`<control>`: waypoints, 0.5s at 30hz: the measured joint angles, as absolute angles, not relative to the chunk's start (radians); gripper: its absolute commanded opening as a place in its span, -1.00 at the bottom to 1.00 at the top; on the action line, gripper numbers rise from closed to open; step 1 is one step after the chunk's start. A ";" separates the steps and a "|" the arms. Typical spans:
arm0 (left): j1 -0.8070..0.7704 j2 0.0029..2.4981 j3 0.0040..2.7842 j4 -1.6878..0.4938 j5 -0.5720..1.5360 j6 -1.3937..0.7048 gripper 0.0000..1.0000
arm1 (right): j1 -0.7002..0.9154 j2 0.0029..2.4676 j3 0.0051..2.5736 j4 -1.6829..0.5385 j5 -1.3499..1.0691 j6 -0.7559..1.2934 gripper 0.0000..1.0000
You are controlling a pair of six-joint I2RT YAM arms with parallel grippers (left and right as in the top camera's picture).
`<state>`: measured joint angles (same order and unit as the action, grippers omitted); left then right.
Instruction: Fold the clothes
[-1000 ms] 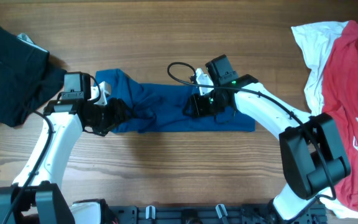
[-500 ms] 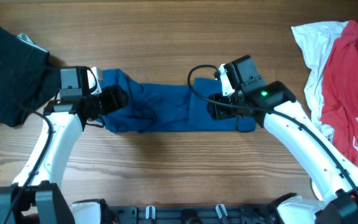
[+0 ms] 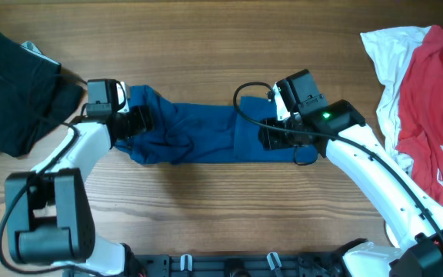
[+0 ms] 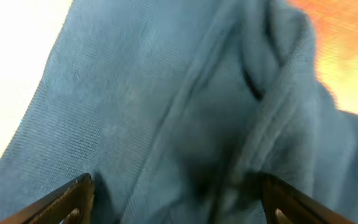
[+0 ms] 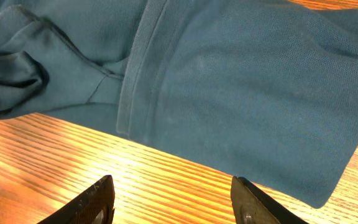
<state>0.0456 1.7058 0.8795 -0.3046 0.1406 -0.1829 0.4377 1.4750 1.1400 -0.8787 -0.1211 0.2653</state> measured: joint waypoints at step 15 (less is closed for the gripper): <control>0.052 1.770 0.924 -0.437 0.252 -0.162 -0.81 | 0.438 1.475 1.140 -0.878 -0.113 0.279 0.23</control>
<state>0.0525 1.7699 0.9237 -0.4374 0.2516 -0.1619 0.4377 1.4750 1.1400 -0.8783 -0.1127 0.2790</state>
